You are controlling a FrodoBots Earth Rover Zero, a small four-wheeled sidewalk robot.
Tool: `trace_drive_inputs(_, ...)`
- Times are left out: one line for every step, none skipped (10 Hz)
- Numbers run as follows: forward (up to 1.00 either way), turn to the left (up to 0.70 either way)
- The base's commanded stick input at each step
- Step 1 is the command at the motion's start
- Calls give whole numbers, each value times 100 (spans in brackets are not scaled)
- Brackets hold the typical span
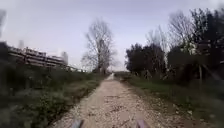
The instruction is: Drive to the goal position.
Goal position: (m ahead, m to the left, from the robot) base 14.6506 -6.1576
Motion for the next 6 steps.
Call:
trace_drive_inputs(70, 0)
trace_drive_inputs(70, 0)
trace_drive_inputs(70, 0)
trace_drive_inputs(70, 0)
trace_drive_inputs(70, 0)
trace_drive_inputs(70, 0)
